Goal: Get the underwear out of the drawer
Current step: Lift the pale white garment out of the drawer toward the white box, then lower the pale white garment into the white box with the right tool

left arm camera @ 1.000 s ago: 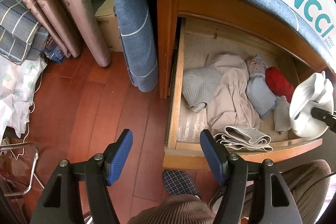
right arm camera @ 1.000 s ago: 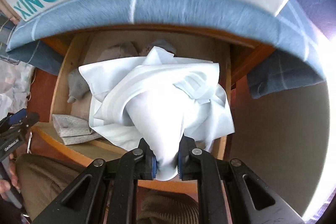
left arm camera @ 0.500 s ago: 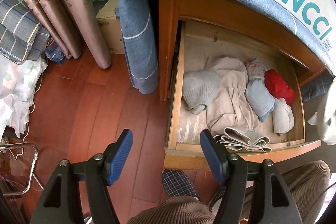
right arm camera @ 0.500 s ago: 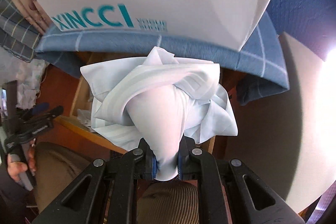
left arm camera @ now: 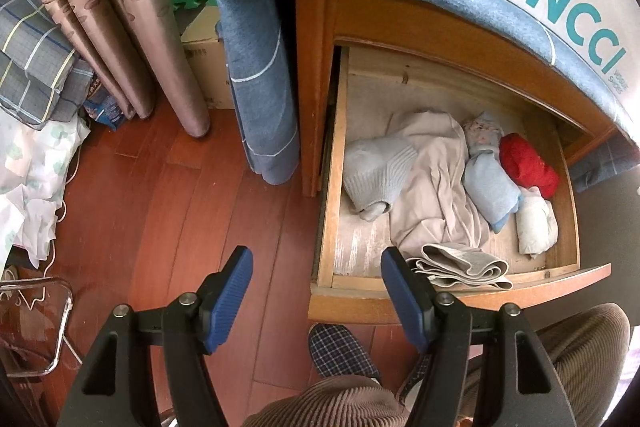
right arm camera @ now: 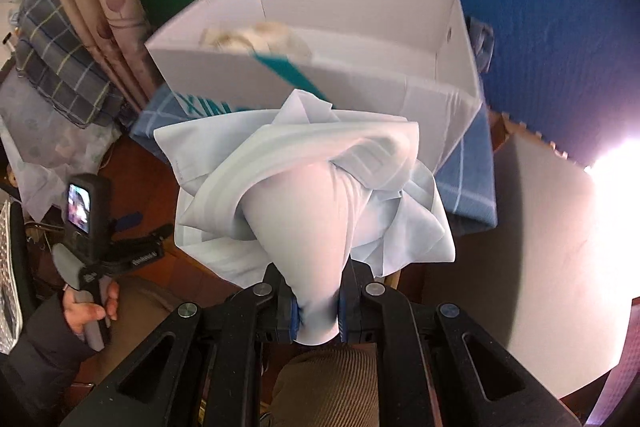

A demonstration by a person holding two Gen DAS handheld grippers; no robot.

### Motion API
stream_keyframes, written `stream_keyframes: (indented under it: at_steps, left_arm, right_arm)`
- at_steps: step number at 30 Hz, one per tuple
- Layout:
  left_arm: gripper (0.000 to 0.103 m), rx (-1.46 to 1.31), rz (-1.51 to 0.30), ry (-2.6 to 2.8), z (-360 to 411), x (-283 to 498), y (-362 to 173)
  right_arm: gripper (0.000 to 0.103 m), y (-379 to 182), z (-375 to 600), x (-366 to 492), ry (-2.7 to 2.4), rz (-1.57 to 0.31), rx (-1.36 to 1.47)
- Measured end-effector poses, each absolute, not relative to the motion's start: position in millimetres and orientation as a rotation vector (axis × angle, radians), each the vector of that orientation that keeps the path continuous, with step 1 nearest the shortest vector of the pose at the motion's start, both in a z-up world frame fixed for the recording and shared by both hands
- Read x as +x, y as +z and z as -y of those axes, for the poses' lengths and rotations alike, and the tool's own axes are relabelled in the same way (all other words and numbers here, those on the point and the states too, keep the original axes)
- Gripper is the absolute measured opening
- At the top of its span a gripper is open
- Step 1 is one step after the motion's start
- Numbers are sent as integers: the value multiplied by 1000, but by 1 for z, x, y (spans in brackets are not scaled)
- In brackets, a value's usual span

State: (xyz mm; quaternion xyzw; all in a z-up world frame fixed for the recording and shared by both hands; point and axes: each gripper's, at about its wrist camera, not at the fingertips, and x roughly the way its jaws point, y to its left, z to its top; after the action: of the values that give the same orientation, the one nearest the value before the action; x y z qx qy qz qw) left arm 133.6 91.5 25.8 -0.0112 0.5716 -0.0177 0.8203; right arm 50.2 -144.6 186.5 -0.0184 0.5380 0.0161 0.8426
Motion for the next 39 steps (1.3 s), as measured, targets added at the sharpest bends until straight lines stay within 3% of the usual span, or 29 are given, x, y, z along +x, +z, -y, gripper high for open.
stream_keyframes:
  at_steps: [22, 32, 39]
  left_arm:
    - [68, 15, -1194, -42, -85, 130, 30]
    - [68, 31, -1187, -46, -86, 130, 31]
    - [68, 38, -1187, -46, -86, 130, 31]
  right_arm:
    - [12, 313, 126, 101, -4, -874, -90]
    - [12, 324, 140, 144, -46, -845, -83]
    - [12, 302, 147, 177, -66, -884, -88]
